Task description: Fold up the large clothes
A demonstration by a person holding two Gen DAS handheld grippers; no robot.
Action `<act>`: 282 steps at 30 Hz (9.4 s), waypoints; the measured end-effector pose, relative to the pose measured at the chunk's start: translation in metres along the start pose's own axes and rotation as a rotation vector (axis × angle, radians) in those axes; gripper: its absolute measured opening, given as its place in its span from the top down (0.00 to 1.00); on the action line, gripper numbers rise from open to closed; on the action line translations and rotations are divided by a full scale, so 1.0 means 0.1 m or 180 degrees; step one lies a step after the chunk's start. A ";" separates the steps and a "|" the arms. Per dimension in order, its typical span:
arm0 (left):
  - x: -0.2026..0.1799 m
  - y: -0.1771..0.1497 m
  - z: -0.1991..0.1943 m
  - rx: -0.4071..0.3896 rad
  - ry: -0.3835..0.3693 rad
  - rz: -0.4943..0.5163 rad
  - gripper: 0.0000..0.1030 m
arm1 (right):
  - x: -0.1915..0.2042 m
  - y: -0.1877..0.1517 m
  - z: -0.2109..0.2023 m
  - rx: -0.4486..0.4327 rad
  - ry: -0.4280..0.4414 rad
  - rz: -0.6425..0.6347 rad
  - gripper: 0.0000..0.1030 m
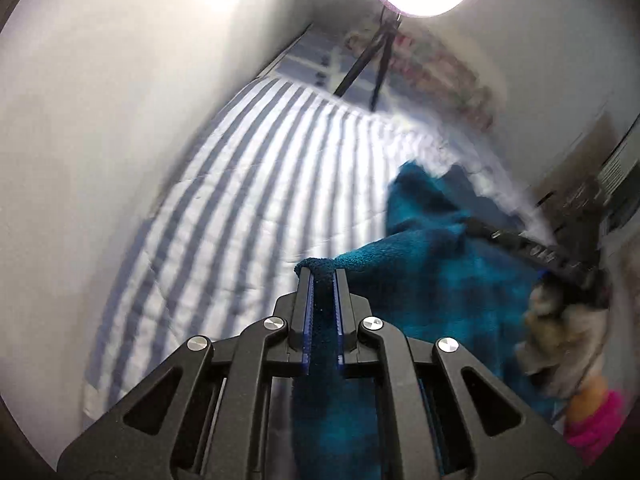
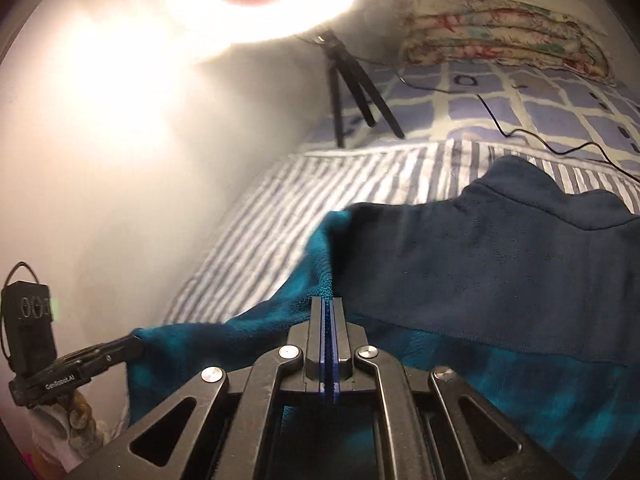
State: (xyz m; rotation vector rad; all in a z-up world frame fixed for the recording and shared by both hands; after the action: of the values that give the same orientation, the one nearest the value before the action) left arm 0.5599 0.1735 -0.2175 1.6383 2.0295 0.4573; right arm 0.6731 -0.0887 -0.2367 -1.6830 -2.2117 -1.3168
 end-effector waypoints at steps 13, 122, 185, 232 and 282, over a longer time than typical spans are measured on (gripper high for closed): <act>0.07 -0.37 -0.88 -0.0107 0.0148 0.0087 0.57 | 0.15 -0.31 -0.83 -0.0068 -0.0047 0.0122 0.72; -0.03 -2.88 -2.15 0.0146 -0.0371 -0.0519 0.94 | 1.94 -1.51 0.53 0.1122 -0.0646 -0.0563 0.45; -1.72 -3.49 -1.99 0.0533 -0.0659 0.1106 0.94 | -0.20 -1.55 -2.03 -0.0157 -0.0563 0.0809 0.72; -2.61 -3.10 -2.37 0.0316 -0.1195 0.1484 0.73 | -1.50 -4.84 -6.07 -0.0821 -0.1279 0.1935 0.58; -2.53 -3.04 -2.00 0.0768 -0.1353 0.0892 0.70 | 0.55 -3.98 -4.03 0.0505 0.0334 0.0330 0.58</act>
State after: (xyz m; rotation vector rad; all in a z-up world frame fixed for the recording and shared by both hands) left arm 0.2414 -0.1323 -0.1767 1.9771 1.5950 -0.0523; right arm 0.1570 -0.3236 -0.1844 -1.6097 -2.0803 -1.1453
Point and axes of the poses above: each gripper's, at about its wrist camera, not at the fingertips, and z roughly the way its jaws point, x to its left, y to its top, the point moved 2 cm from there along z, roughly the way its jaws point, and after that the axes turned 12 degrees about y, right-handed, at the moved point
